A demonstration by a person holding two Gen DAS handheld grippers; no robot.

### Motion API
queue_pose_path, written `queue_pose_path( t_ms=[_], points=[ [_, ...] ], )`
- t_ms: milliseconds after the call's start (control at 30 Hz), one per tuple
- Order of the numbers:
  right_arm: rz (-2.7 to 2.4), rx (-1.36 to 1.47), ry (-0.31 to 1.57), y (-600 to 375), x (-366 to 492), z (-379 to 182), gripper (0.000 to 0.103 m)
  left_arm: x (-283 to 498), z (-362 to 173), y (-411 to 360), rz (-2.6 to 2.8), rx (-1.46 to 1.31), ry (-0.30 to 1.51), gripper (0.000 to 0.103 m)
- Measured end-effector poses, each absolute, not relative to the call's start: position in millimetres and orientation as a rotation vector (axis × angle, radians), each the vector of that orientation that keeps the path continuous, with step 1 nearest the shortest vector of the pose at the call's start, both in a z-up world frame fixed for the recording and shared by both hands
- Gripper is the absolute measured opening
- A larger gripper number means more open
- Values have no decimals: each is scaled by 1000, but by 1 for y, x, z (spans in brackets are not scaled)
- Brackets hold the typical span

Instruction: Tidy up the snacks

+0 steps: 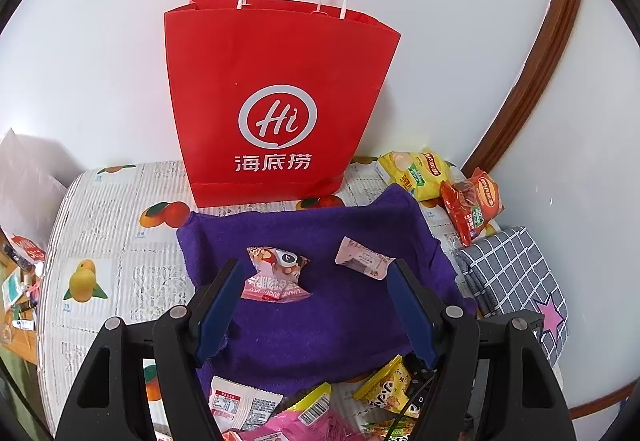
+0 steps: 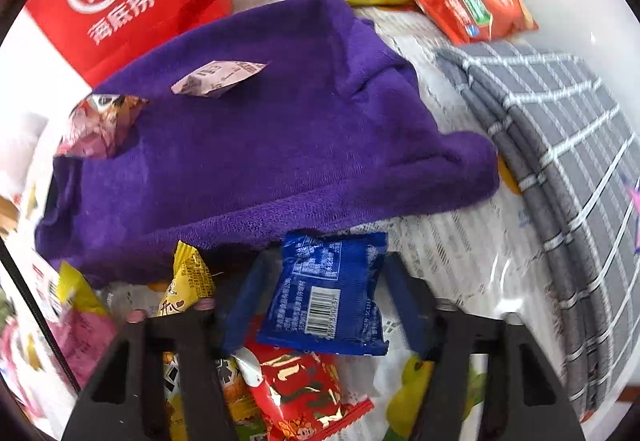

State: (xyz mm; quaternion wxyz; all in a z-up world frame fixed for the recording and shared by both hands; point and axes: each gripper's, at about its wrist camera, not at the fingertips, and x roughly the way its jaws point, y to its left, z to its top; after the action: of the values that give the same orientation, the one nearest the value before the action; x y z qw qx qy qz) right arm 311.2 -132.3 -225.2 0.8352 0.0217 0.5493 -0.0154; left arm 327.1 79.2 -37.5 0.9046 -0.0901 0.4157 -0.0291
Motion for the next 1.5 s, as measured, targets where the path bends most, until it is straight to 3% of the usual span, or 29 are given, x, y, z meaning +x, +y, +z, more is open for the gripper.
queue_pose_path(
  t_ms=[33,200,567,1033,1300,1500],
  points=[
    [-23,37,1160,-131,311,-225,45,327,-37,80,-60,-187,858,72],
    [26,73,1152,-142,304,-220,39,326,-37,80,-59,-193,858,72],
    [34,6,1110,-166,280,-221,39,324,-35,77,-60,-190,855,72],
    [83,-39,898,-175,246,-224,44,320,-31,69,-31,-159,832,72],
    [81,-44,901,-174,254,-222,45,308,-19,65,-16,-112,780,72],
    [81,-44,902,-174,252,-221,45,289,-24,104,34,-189,798,72]
  ],
)
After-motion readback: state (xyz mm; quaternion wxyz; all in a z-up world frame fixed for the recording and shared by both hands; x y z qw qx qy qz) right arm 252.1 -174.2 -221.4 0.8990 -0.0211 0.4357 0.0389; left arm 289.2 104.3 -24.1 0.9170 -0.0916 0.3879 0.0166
